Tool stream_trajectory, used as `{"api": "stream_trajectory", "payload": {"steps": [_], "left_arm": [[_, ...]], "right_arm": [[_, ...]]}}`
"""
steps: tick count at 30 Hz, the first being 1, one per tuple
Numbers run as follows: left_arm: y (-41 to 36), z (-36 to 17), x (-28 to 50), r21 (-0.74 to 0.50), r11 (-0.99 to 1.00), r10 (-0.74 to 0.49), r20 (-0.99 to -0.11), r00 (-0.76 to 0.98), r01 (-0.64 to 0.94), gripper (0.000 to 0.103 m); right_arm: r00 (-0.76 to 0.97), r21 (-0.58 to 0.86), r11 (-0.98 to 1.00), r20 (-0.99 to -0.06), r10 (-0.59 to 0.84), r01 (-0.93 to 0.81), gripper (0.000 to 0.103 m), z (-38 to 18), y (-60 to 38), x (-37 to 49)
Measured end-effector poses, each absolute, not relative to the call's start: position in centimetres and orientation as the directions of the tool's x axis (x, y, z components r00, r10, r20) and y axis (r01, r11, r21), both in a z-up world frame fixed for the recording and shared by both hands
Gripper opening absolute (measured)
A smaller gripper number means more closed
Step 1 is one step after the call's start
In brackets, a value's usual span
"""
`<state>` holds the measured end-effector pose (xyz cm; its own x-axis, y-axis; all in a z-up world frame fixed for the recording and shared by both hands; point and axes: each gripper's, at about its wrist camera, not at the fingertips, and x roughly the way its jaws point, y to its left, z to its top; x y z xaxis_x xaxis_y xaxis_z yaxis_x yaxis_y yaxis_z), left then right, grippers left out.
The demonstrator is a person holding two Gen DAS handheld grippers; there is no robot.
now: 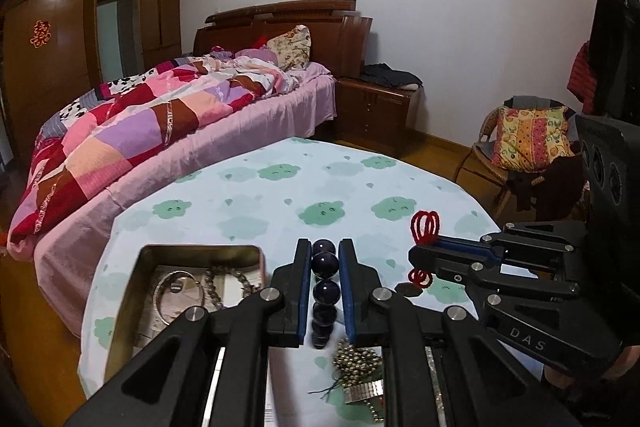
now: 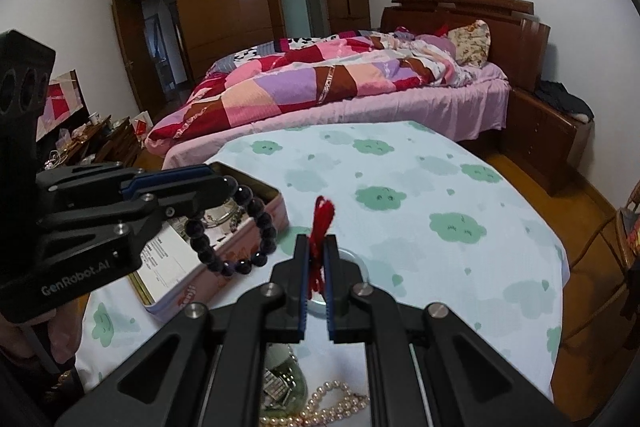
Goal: Organize jewelry
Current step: 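Carry both bracelets over the tin and open both tools to drop them in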
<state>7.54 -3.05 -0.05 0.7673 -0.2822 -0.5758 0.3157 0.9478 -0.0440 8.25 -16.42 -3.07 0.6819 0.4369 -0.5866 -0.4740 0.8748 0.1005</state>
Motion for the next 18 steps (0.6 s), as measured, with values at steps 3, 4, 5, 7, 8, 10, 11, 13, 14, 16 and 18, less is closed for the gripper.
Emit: {"api": "stream_trajectory", "payload": {"steps": [3, 4, 5, 7, 8, 10, 11, 13, 14, 16, 18], "left_arm": [[-2.3, 0.4, 7.5, -0.048, 0.951, -0.277, -0.567, 0.776, 0.305, 0.013], [-2.0, 0.6, 7.5, -0.048, 0.952, -0.277, -0.563, 0.779, 0.303, 0.013], [-1.7, 0.8, 7.4, -0.046, 0.954, -0.272, -0.559, 0.784, 0.297, 0.013], [-1.1, 1.3, 7.4, -0.046, 0.956, -0.265, -0.55, 0.792, 0.288, 0.013], [-0.8, 1.5, 7.4, -0.044, 0.958, -0.26, -0.547, 0.796, 0.283, 0.013], [-0.2, 1.8, 7.6, -0.041, 0.962, -0.249, -0.541, 0.803, 0.271, 0.013], [0.3, 2.0, 7.7, -0.039, 0.964, -0.241, -0.538, 0.807, 0.262, 0.013], [0.9, 2.1, 7.8, -0.037, 0.968, -0.23, -0.536, 0.812, 0.249, 0.013], [1.4, 2.1, 7.9, -0.038, 0.97, -0.221, -0.535, 0.815, 0.239, 0.013], [2.0, 2.1, 8.1, -0.037, 0.973, -0.212, -0.535, 0.818, 0.228, 0.013], [2.6, 2.0, 8.3, -0.036, 0.976, -0.2, -0.537, 0.819, 0.215, 0.013]], "right_arm": [[0.681, 0.086, 0.867, -0.584, 0.443, -0.49, 0.009, -2.7, -15.6, 8.4], [0.68, 0.083, 0.865, -0.583, 0.444, -0.494, 0.009, -2.6, -15.4, 8.4], [0.68, 0.077, 0.862, -0.581, 0.447, -0.501, 0.009, -2.5, -15.1, 8.5], [0.678, 0.066, 0.855, -0.579, 0.452, -0.514, 0.009, -2.2, -14.4, 8.7], [0.677, 0.063, 0.853, -0.578, 0.455, -0.519, 0.009, -2.1, -14.2, 8.8], [0.675, 0.054, 0.845, -0.576, 0.461, -0.531, 0.009, -1.8, -13.5, 9.0], [0.674, 0.048, 0.841, -0.574, 0.465, -0.539, 0.009, -1.7, -13.0, 9.1], [0.672, 0.038, 0.833, -0.571, 0.472, -0.552, 0.009, -1.4, -12.2, 9.3], [0.67, 0.035, 0.829, -0.57, 0.475, -0.558, 0.009, -1.3, -11.8, 9.4], [0.665, 0.031, 0.821, -0.569, 0.483, -0.57, 0.009, -1.1, -11.1, 9.5], [0.658, 0.024, 0.81, -0.57, 0.492, -0.585, 0.009, -1.0, -10.2, 9.7]]}}
